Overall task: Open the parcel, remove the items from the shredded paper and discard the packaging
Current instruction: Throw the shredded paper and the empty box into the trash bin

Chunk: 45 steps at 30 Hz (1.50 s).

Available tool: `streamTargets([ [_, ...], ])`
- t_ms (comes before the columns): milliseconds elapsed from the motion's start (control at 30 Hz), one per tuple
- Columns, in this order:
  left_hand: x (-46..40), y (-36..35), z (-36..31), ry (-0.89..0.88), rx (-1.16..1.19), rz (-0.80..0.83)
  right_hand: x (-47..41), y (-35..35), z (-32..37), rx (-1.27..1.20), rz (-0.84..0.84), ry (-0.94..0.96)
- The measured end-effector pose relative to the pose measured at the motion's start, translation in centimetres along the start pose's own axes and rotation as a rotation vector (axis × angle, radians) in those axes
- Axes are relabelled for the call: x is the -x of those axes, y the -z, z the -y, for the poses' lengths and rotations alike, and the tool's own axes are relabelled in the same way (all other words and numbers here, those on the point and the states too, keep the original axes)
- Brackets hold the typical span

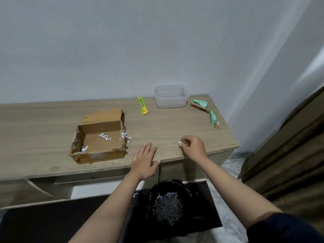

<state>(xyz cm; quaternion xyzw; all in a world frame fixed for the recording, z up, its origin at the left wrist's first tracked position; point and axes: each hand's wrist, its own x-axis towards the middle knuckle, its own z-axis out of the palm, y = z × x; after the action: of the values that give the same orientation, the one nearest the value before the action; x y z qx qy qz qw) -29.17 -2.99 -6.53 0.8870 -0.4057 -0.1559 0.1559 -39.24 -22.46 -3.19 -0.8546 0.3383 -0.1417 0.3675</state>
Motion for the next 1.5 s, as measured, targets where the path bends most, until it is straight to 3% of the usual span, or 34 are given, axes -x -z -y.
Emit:
streamTargets([
  [333,0.0,-0.5,-0.4,0.051,0.017,-0.072,-2.5,-1.0,-1.2,0.146,0.067,0.058],
  [667,0.3,-0.6,-1.1,0.08,0.021,-0.117,-2.2,-1.7,-2.0,0.402,0.107,0.258],
  [933,0.4,-0.7,-1.3,0.09,0.027,-0.111,-2.0,0.3,-3.1,0.125,0.212,0.189],
  [1100,0.4,-0.7,-1.3,0.086,0.019,-0.121,-1.4,-0.1,-3.4,0.033,0.099,0.179],
  [1300,0.3,-0.7,-1.3,0.092,0.011,-0.115,-1.4,-1.9,-2.0,0.029,-0.046,-0.006],
  [1500,0.3,-0.9,-1.1,0.085,0.004,-0.125,-2.2,-2.4,-1.7,0.077,-0.03,-0.019],
])
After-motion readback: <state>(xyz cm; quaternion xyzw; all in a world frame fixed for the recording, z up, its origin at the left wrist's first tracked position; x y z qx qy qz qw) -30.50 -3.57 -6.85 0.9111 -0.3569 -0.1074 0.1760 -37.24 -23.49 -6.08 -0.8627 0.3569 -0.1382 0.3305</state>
